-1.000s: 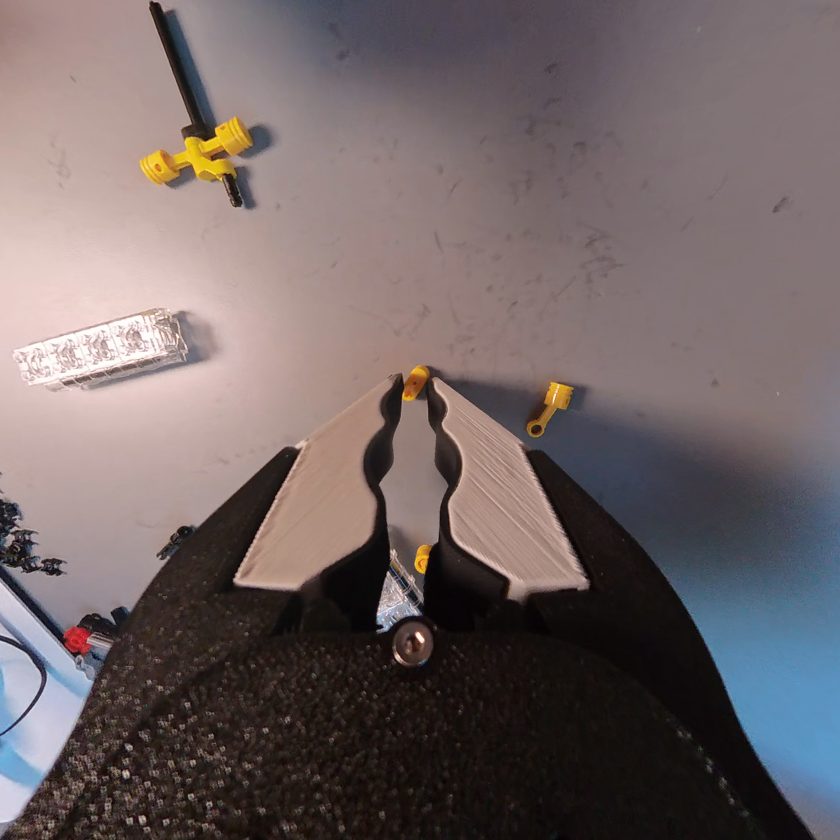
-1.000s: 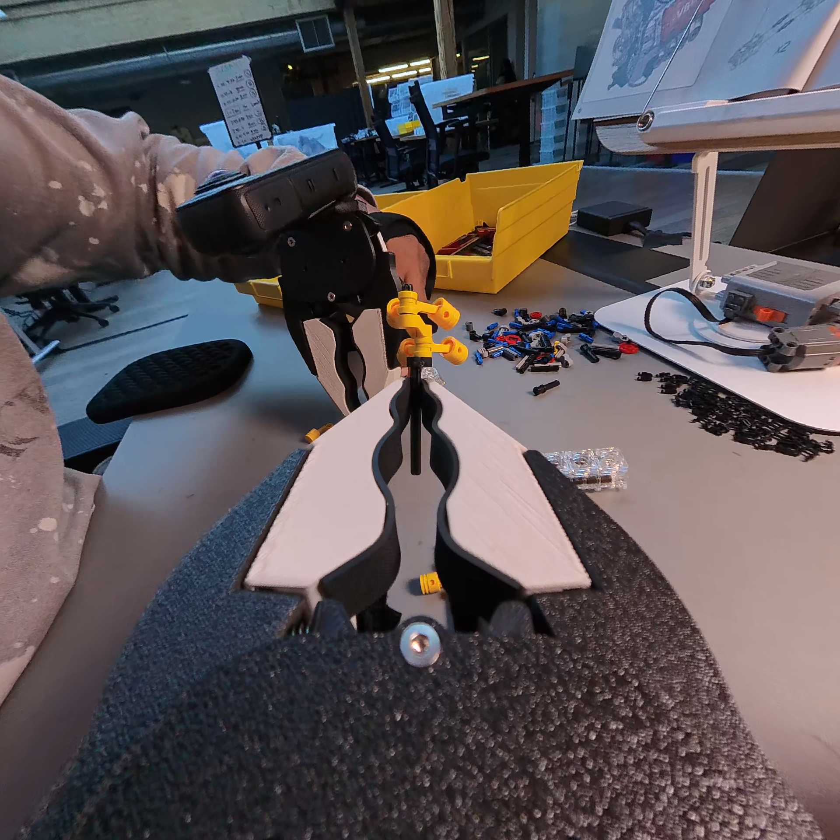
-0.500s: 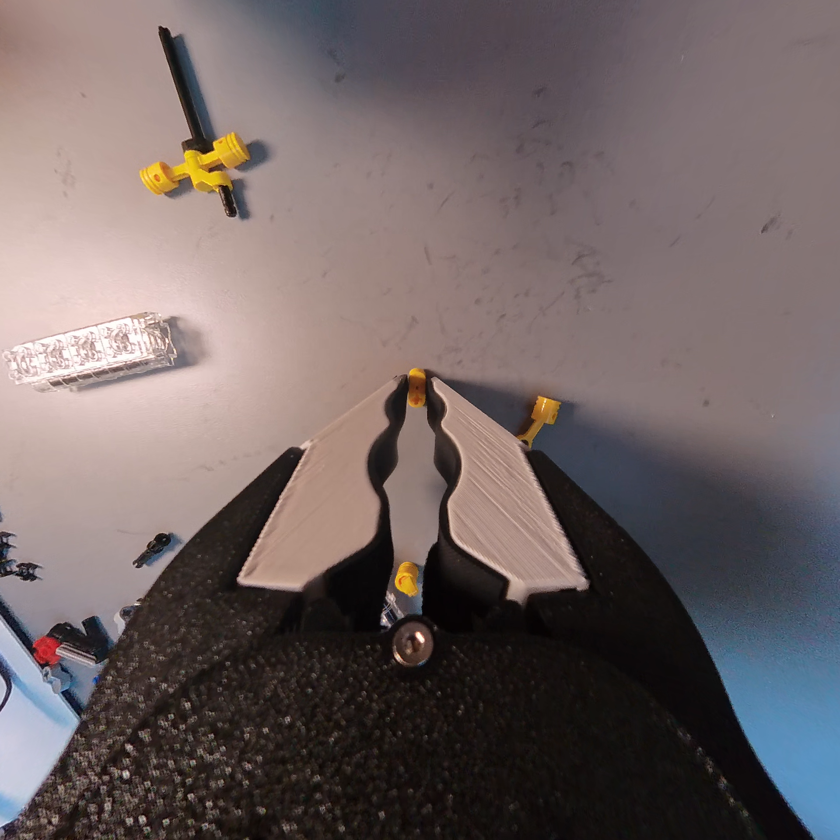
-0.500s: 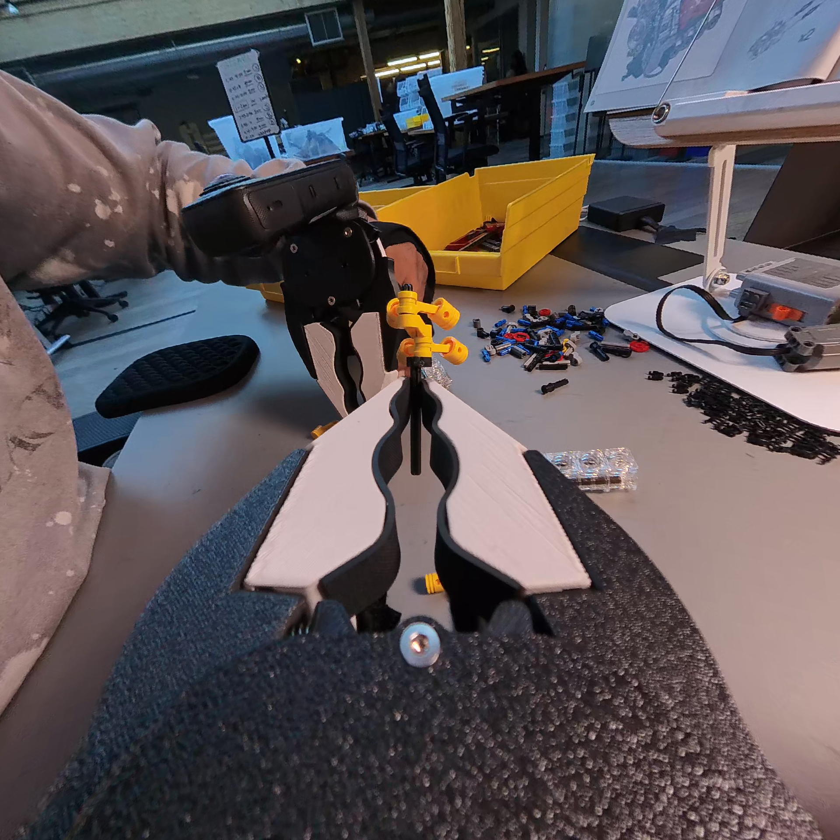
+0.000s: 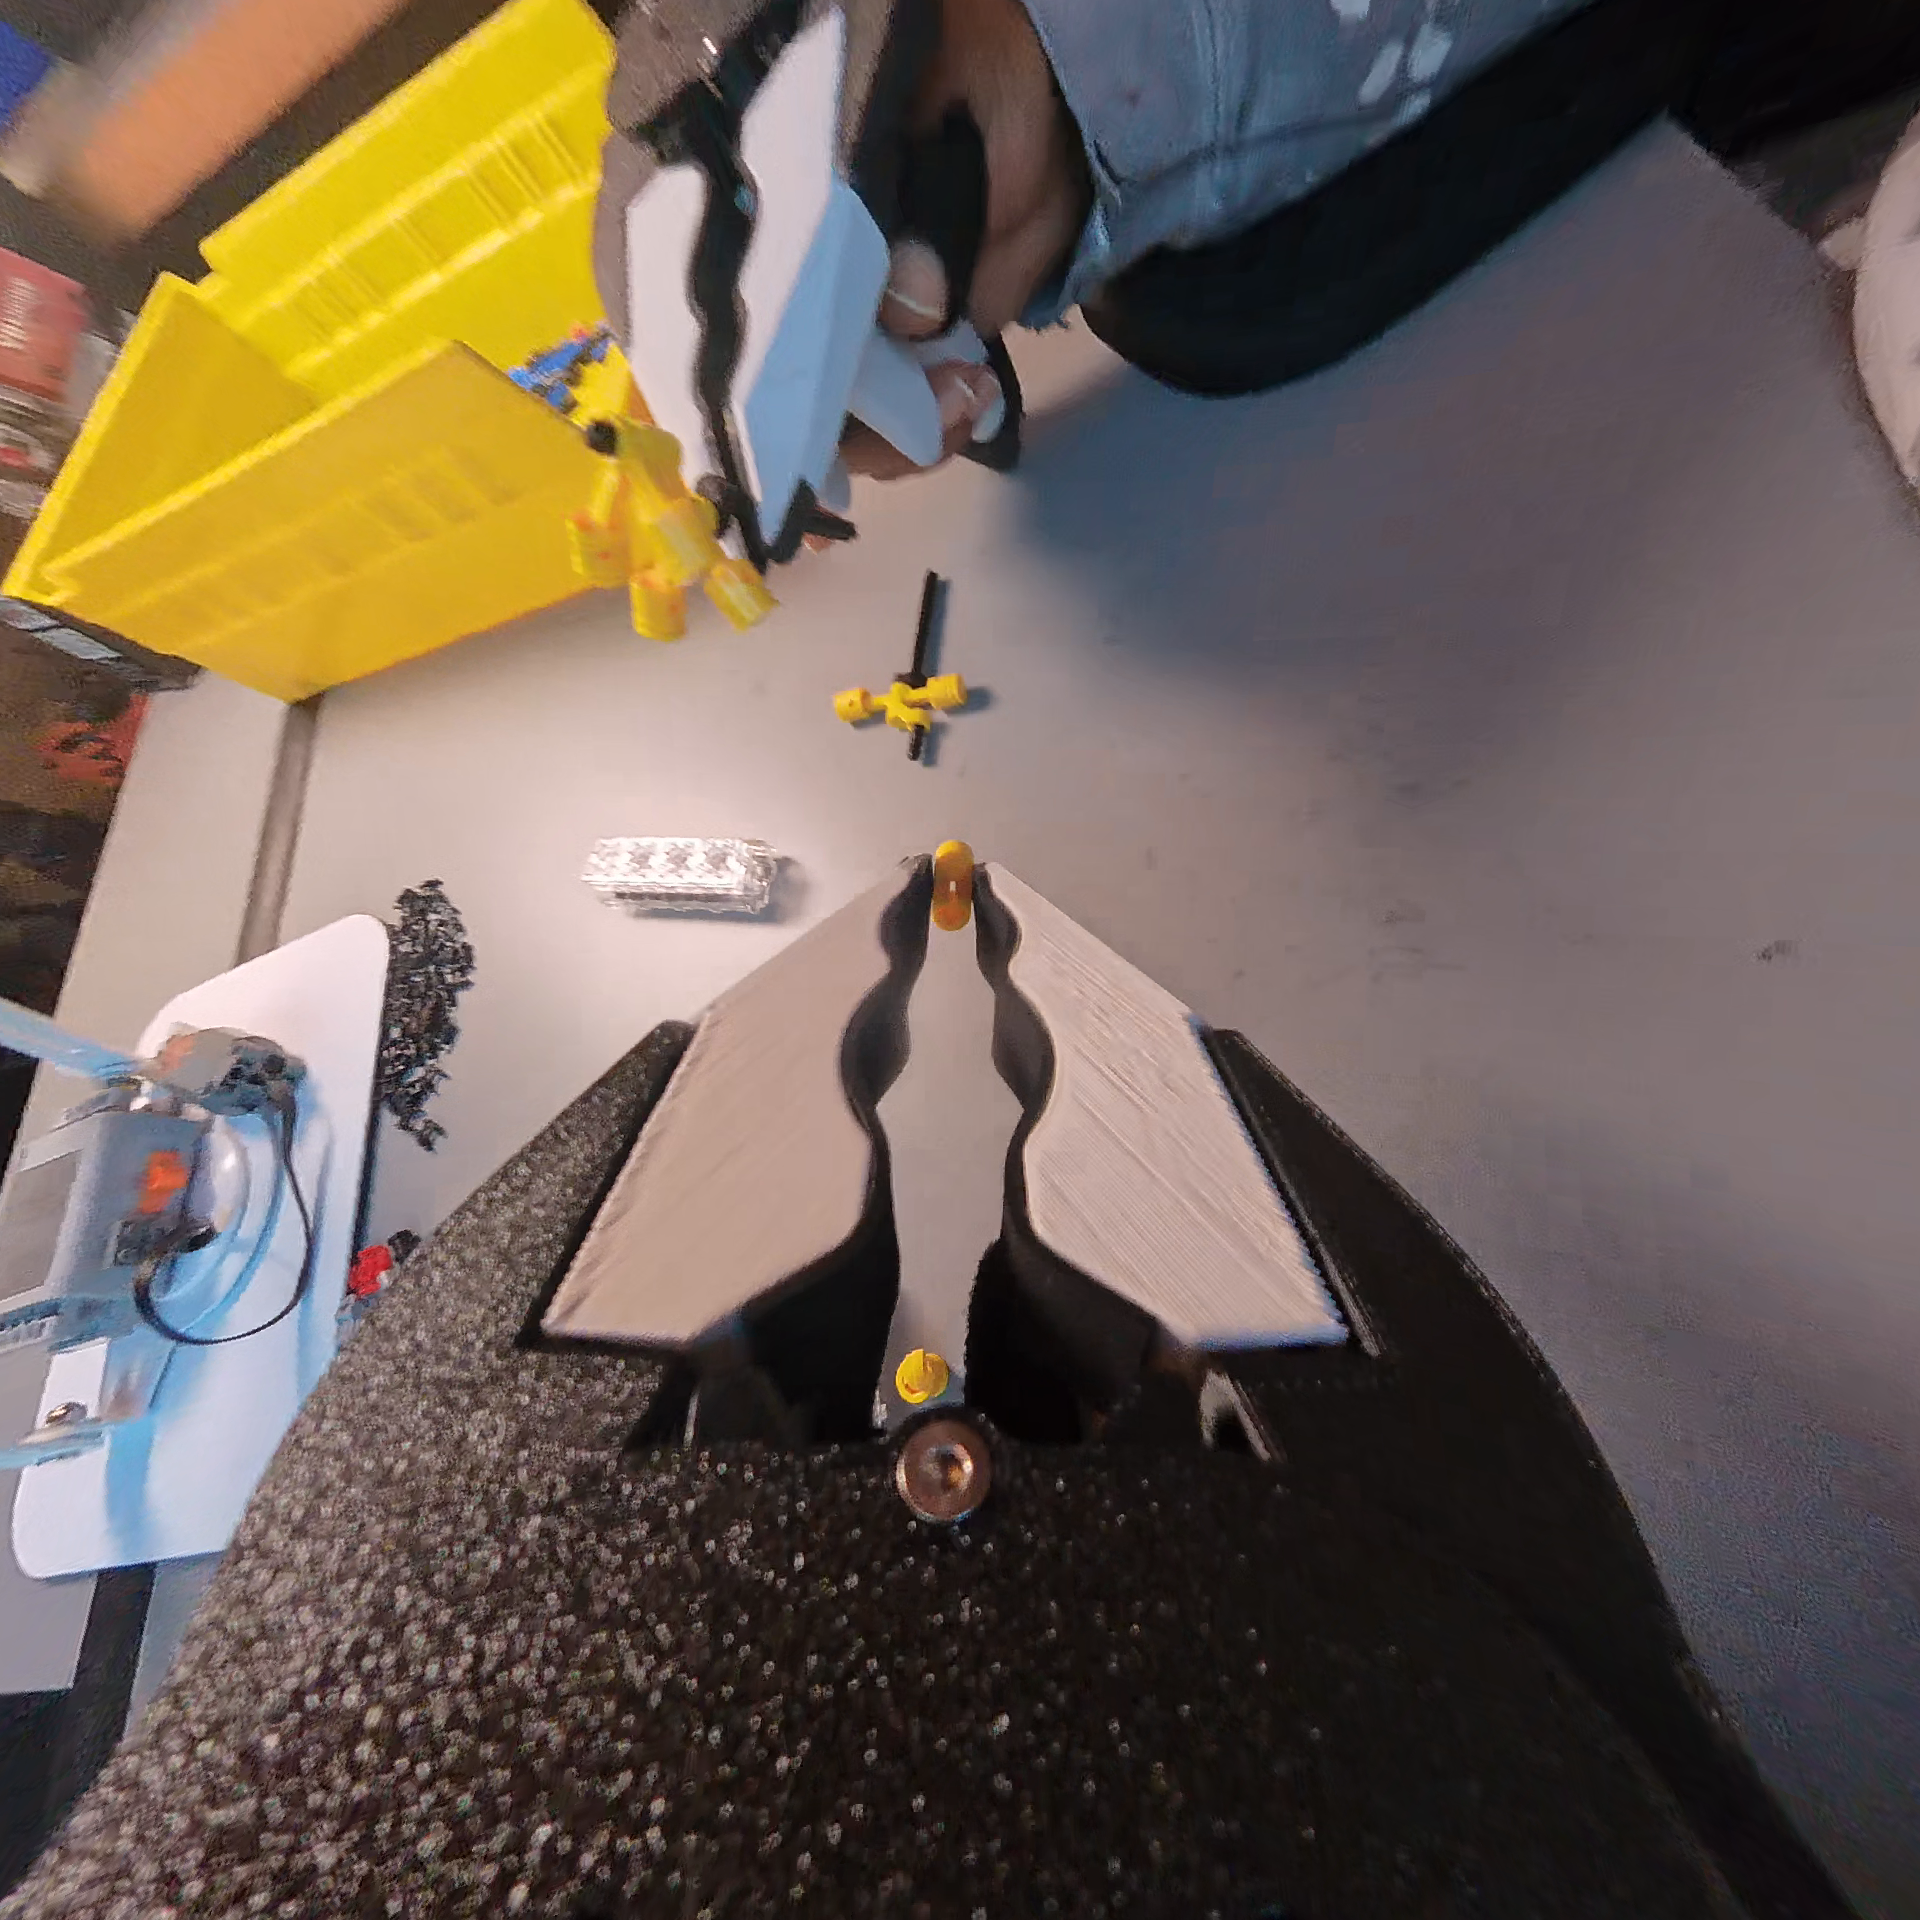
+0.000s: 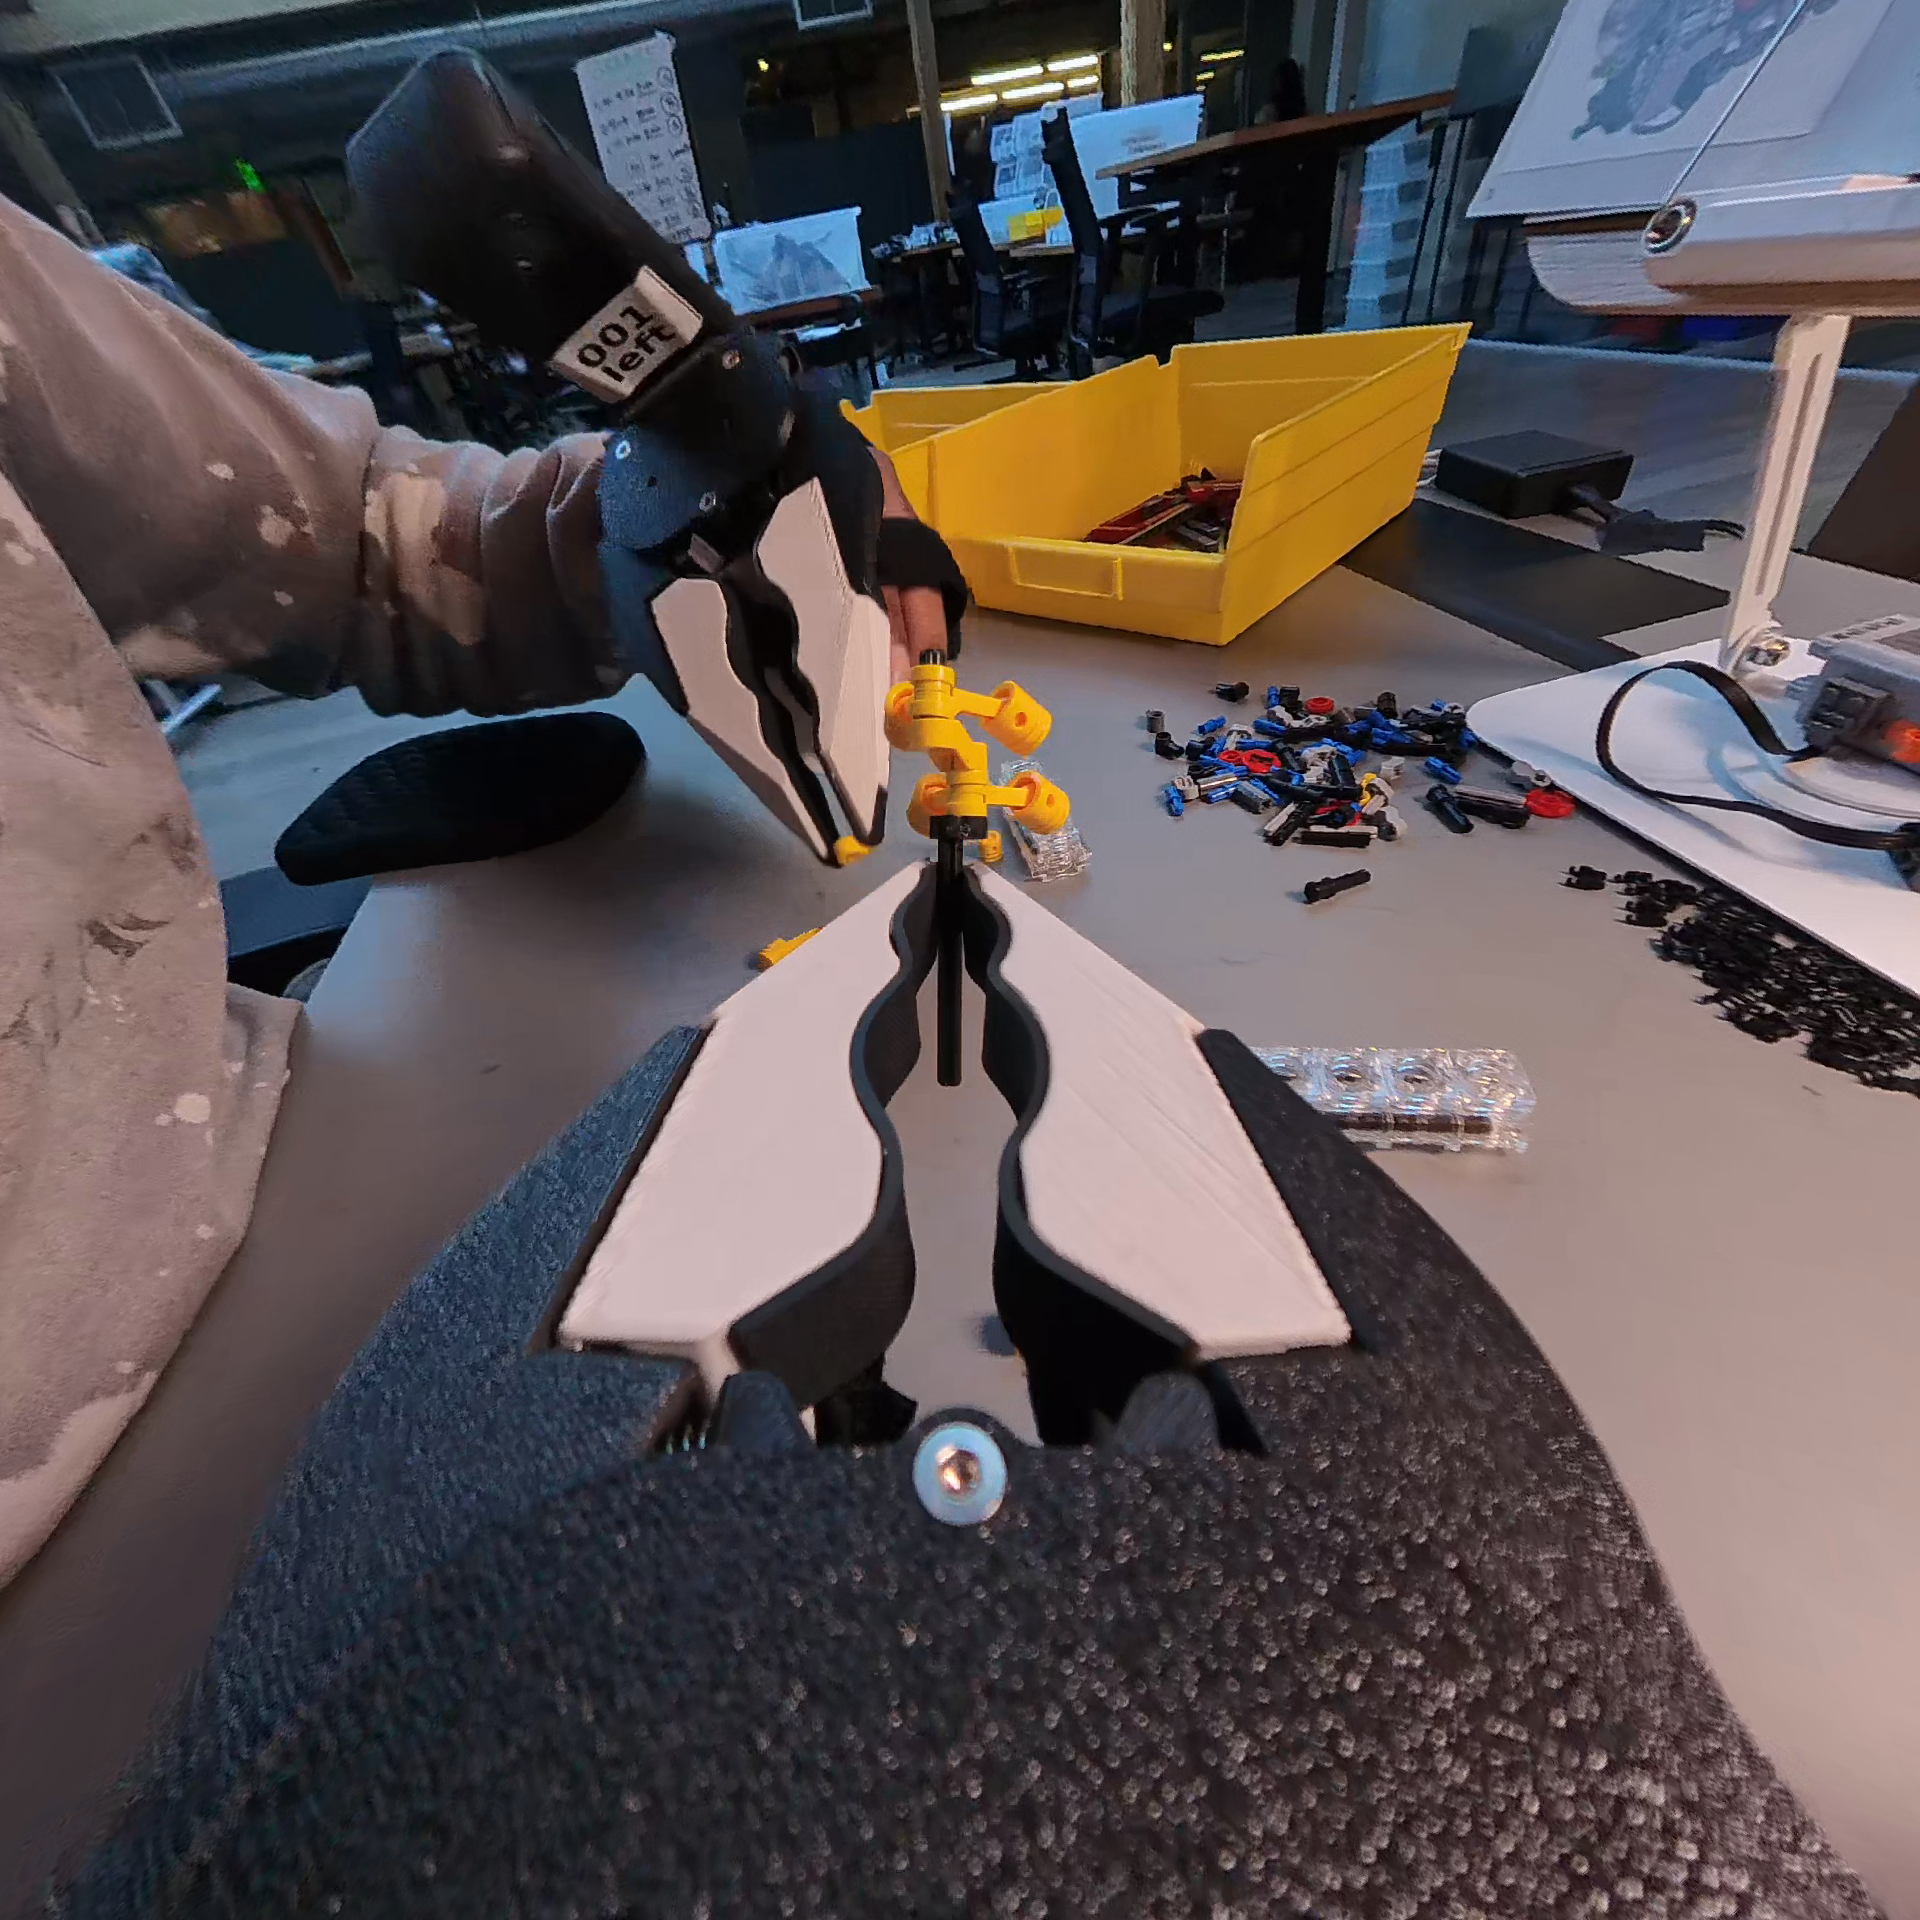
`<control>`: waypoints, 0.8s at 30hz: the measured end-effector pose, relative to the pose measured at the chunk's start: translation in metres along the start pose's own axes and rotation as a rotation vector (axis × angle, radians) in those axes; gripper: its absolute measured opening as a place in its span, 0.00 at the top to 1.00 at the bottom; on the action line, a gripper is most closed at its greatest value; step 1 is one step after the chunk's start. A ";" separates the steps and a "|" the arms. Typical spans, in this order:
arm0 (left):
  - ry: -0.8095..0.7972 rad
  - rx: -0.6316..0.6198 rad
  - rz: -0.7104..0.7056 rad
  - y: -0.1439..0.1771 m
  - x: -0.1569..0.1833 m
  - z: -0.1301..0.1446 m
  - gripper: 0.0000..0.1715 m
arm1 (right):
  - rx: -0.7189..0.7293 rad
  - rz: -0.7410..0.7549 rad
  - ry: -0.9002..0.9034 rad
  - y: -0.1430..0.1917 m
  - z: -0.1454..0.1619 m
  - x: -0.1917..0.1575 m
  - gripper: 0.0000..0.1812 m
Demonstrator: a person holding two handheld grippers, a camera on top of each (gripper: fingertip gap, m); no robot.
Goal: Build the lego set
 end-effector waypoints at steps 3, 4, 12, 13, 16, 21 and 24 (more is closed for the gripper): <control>0.014 0.100 -0.083 0.014 0.000 -0.014 0.96 | -0.011 -0.038 0.021 -0.002 0.001 -0.006 0.98; 0.026 0.132 -0.113 0.018 0.000 -0.018 0.96 | -0.016 -0.051 0.031 -0.002 0.002 -0.009 0.98; 0.094 0.263 -0.230 0.033 0.002 -0.031 0.96 | -0.106 -0.162 0.088 -0.009 0.013 -0.029 0.98; 0.080 0.258 -0.224 0.033 0.004 -0.033 0.96 | -0.117 -0.177 0.081 -0.010 0.014 -0.031 0.98; 0.035 0.246 -0.205 0.033 0.009 -0.039 0.96 | -0.149 -0.217 0.064 -0.012 0.018 -0.037 0.98; -0.064 0.193 -0.151 0.029 0.020 -0.042 0.96 | -0.200 -0.285 0.040 -0.016 0.025 -0.047 0.98; -0.110 0.162 -0.103 0.028 0.027 -0.045 0.96 | -0.230 -0.324 0.029 -0.020 0.028 -0.053 0.98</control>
Point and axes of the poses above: each gripper's, where its closed fingertips meet, y back along the fingers, z out of its underside, x = y × z across the jaws, the point moved 4 cm from there along y, back along the fingers, and after that the axes turned 8 degrees about x, right-handed, at the moved point
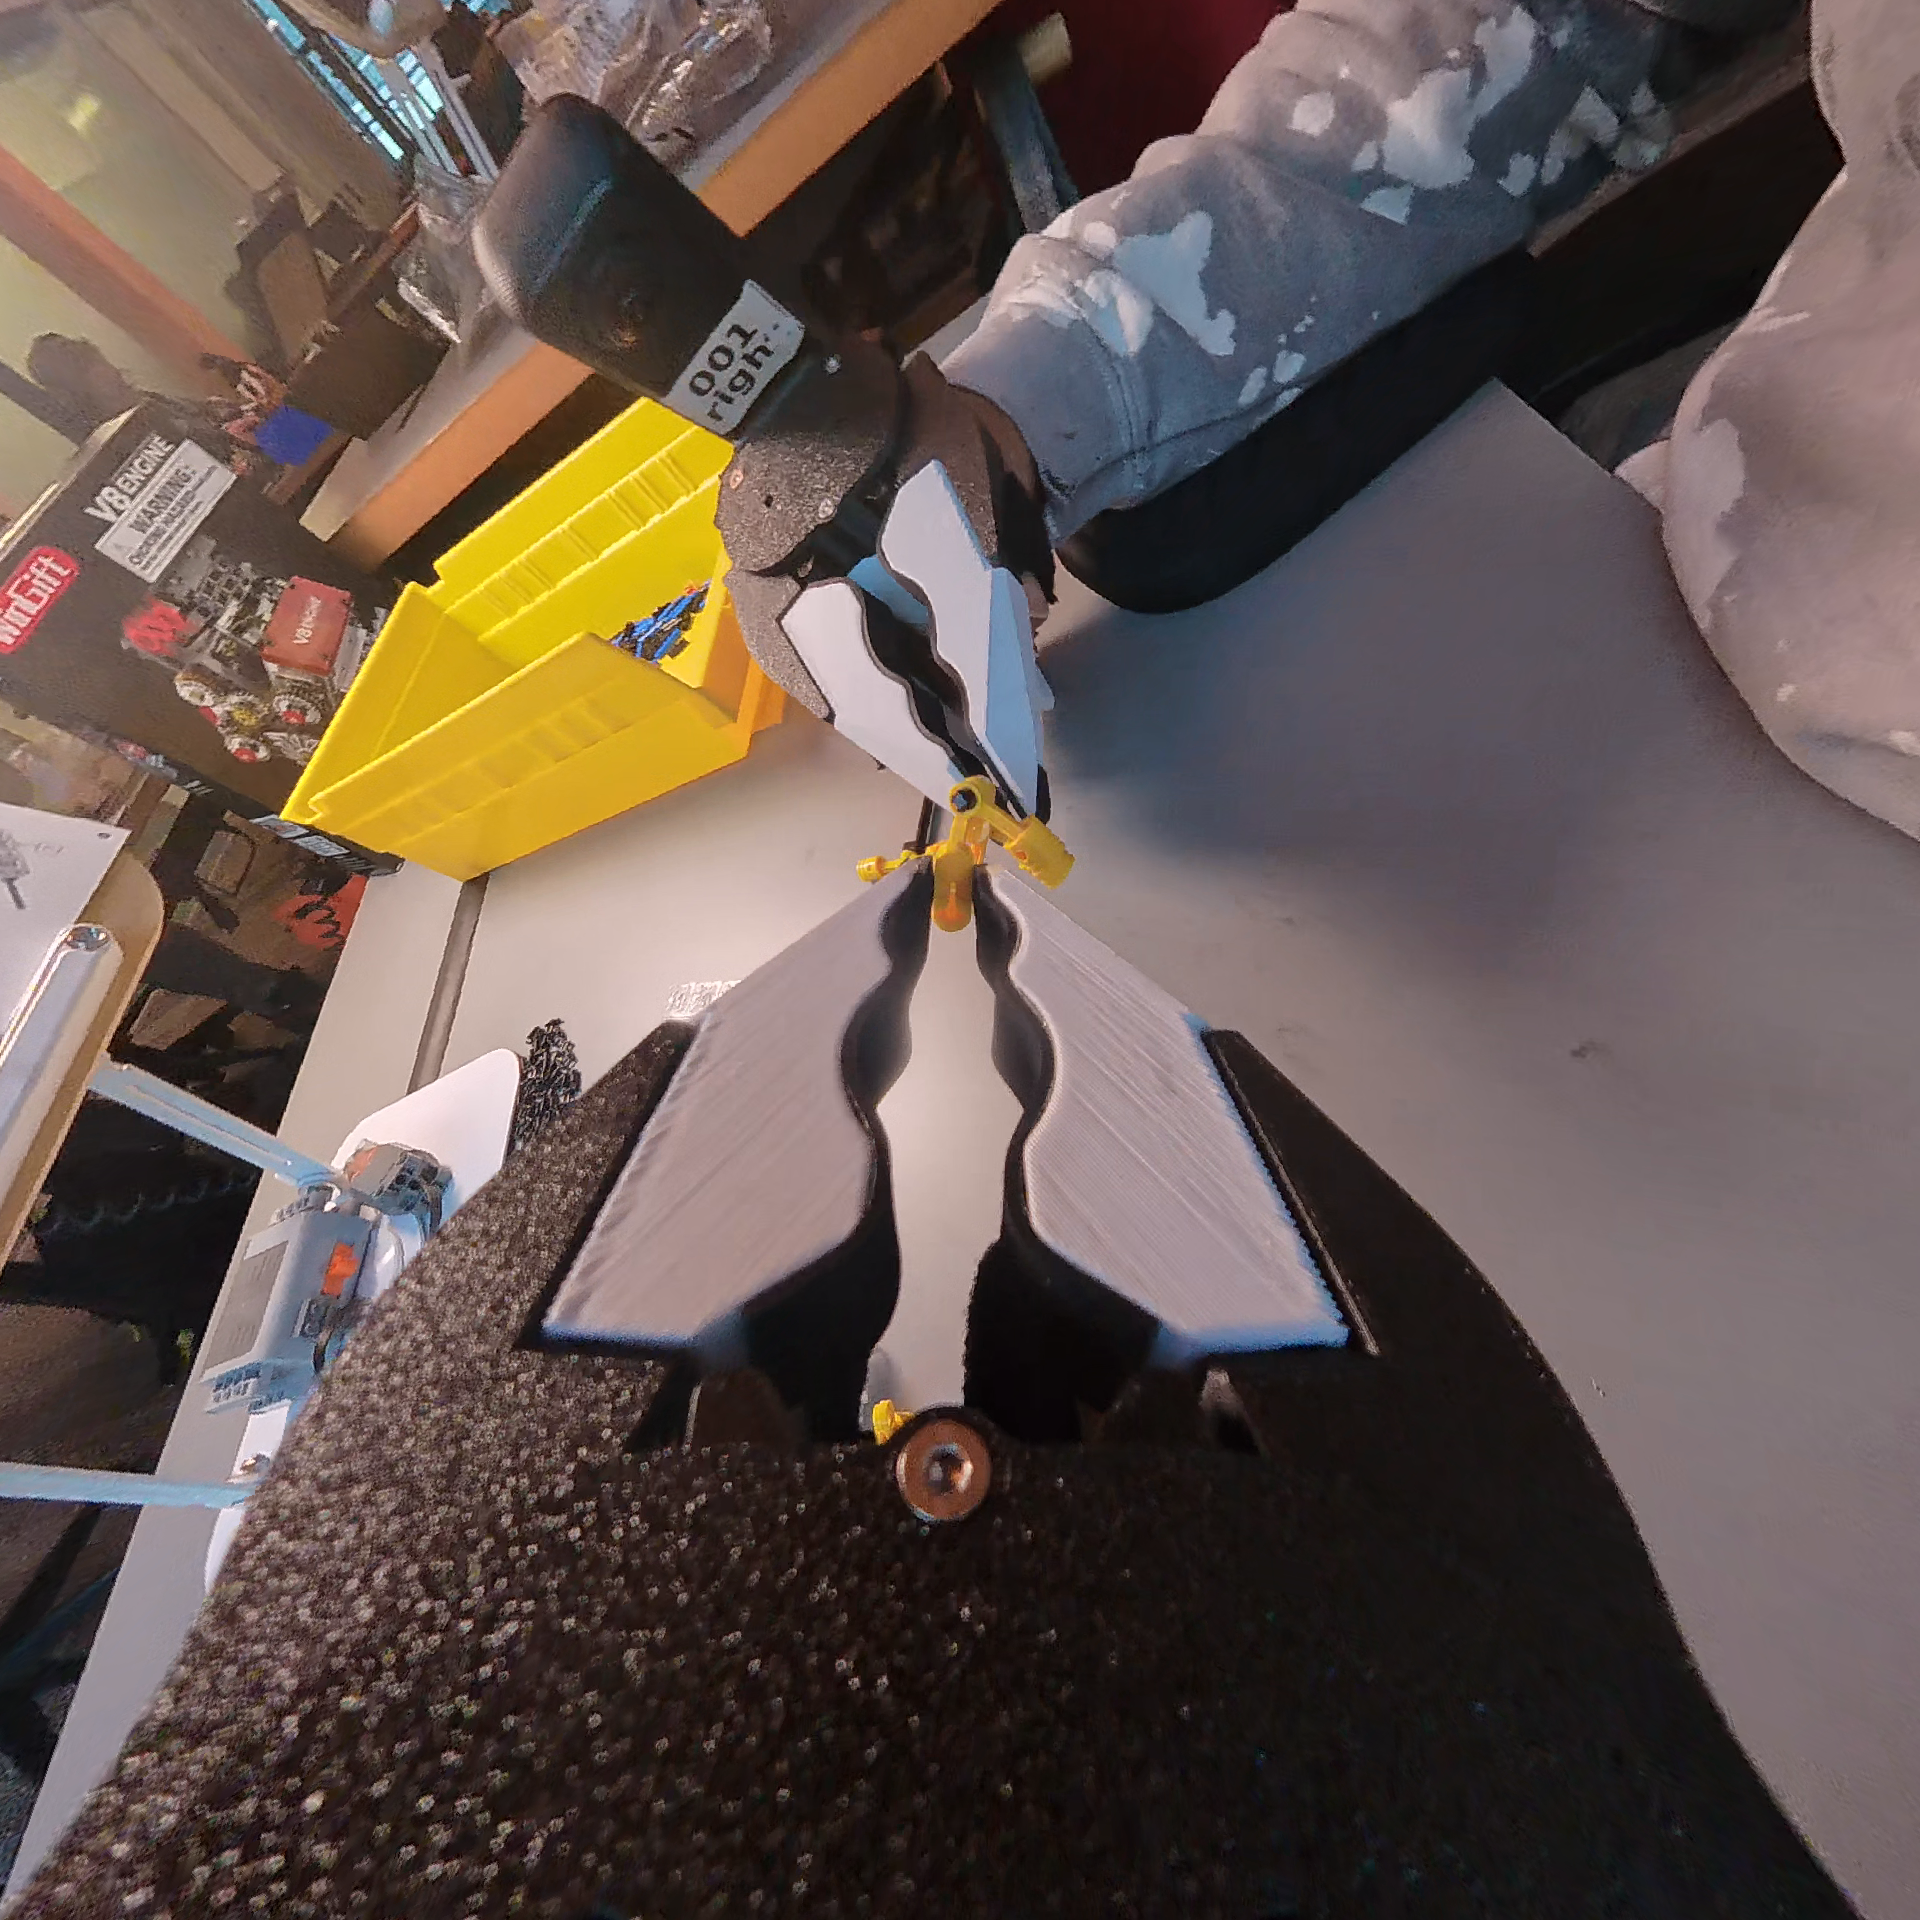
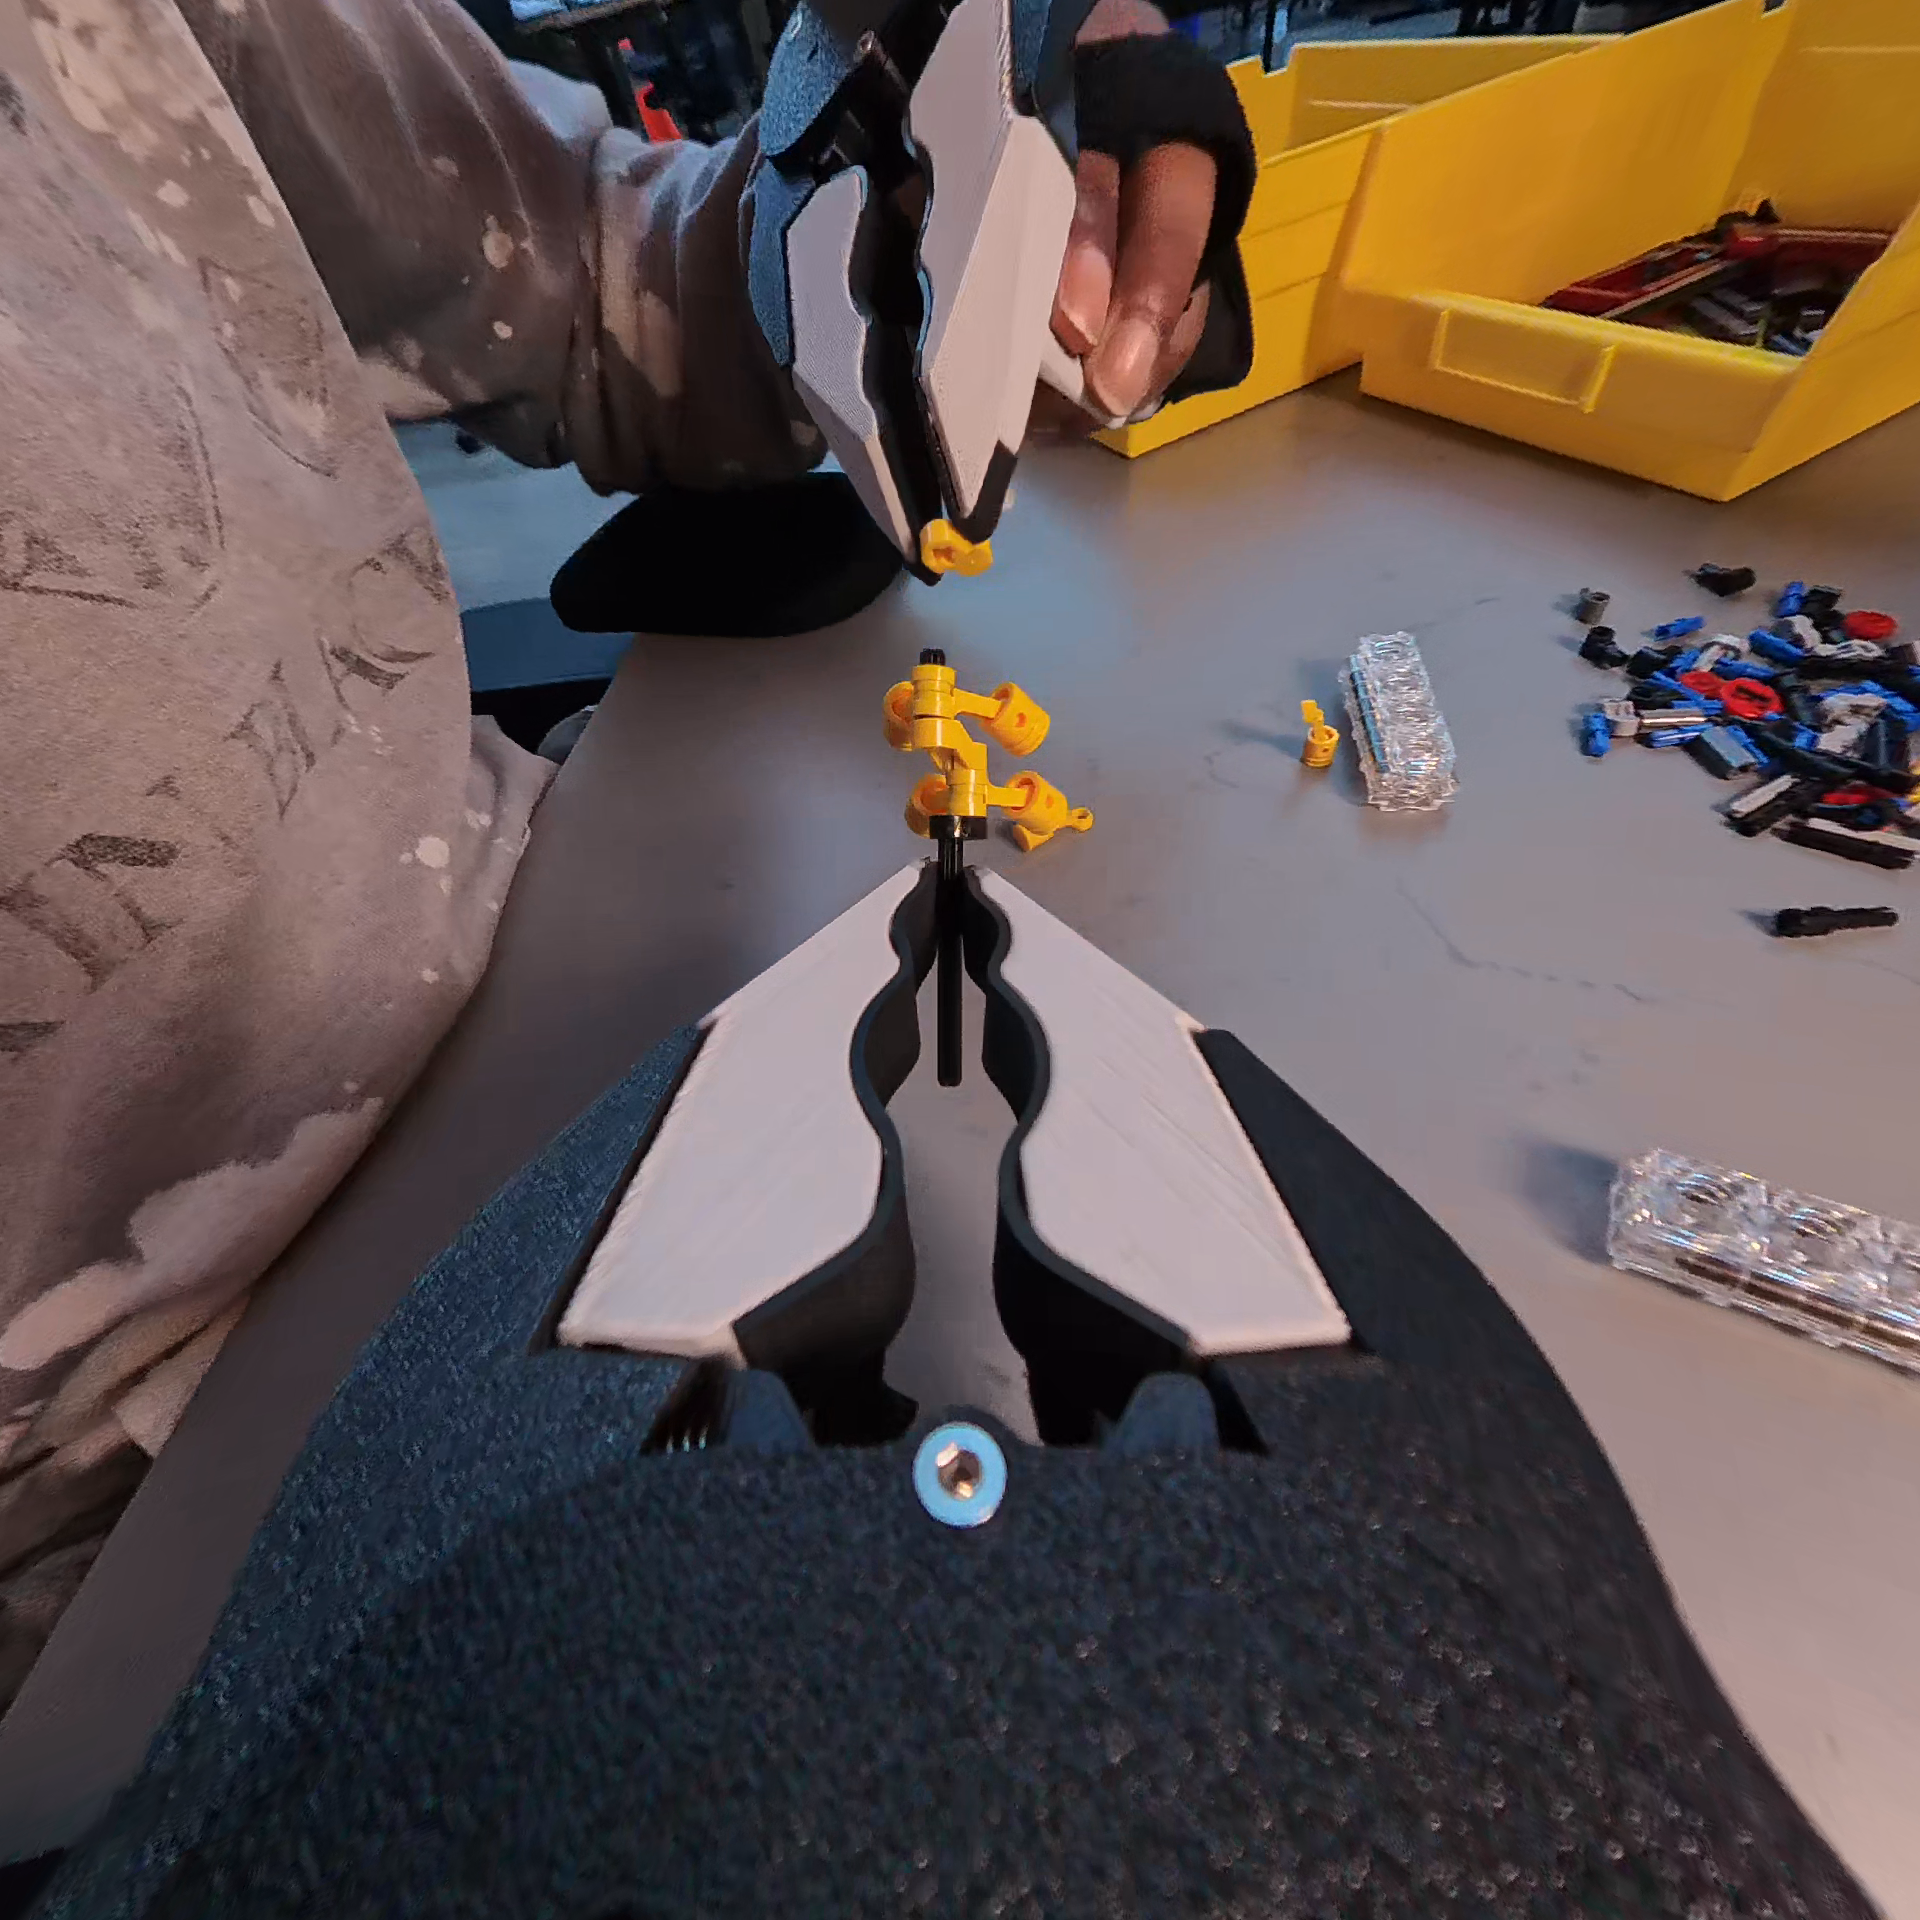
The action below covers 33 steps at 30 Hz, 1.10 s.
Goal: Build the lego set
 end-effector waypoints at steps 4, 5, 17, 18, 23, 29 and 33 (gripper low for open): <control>-0.038 -0.022 0.063 -0.002 0.009 -0.003 0.96 | -0.033 -0.057 -0.011 -0.009 0.003 -0.007 0.98; -0.047 -0.028 0.078 -0.003 0.011 -0.002 0.96 | -0.040 -0.070 -0.013 -0.010 0.003 -0.009 0.98; -0.174 -0.094 0.203 -0.010 0.025 -0.003 0.96 | -0.092 -0.167 -0.056 -0.017 0.009 -0.016 0.98; -0.183 -0.096 0.208 -0.010 0.026 -0.004 0.96 | -0.099 -0.171 -0.058 -0.018 0.009 -0.017 0.98; -0.222 -0.116 0.252 -0.010 0.030 -0.006 0.96 | -0.123 -0.211 -0.072 -0.020 0.012 -0.022 0.98; -0.288 -0.147 0.311 -0.009 0.039 -0.011 0.96 | -0.170 -0.303 -0.102 -0.028 0.015 -0.031 0.98; -0.307 -0.169 0.325 -0.007 0.044 -0.012 0.96 | -0.191 -0.340 -0.104 -0.033 0.016 -0.033 0.98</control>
Point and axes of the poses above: each gripper's, where its closed fingertips meet, y back along the fingers, z out of its underside, x = y × z across the jaws, the point moved 4 cm from there along y, back along the fingers, and after that the axes turned 8 degrees about x, right-handed, at the moved point
